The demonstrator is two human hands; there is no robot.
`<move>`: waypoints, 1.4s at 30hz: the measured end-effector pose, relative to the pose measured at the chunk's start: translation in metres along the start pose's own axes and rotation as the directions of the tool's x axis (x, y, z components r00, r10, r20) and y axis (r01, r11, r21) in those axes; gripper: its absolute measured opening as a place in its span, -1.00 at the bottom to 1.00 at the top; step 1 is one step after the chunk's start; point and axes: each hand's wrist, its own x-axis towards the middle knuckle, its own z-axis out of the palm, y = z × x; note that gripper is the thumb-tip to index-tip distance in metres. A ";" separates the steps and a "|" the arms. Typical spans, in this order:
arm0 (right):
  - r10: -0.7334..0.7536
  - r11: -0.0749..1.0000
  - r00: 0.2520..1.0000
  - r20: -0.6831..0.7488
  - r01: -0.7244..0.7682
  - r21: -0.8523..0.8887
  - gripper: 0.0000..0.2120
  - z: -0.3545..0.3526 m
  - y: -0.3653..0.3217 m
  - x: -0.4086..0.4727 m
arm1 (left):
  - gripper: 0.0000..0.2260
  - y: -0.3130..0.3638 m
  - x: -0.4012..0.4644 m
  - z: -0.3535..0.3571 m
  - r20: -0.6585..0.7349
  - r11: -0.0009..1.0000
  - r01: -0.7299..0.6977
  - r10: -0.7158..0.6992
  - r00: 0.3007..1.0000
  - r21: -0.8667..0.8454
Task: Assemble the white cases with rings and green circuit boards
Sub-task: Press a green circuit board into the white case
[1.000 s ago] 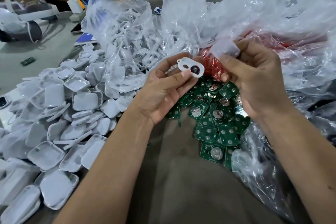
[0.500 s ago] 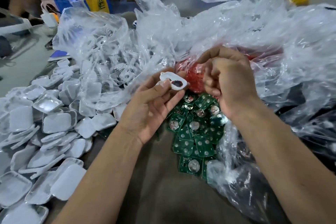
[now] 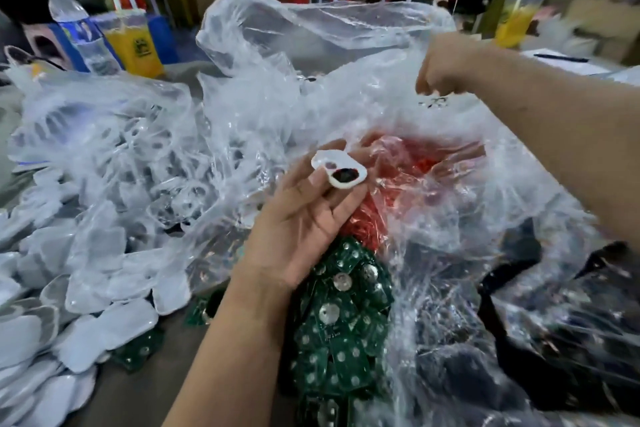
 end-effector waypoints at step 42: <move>-0.216 -0.176 0.953 -0.212 0.176 0.969 -0.87 0.057 -0.107 -0.205 | -0.65 0.034 -0.082 -0.021 -0.166 0.958 -0.046 0.096 0.982 0.282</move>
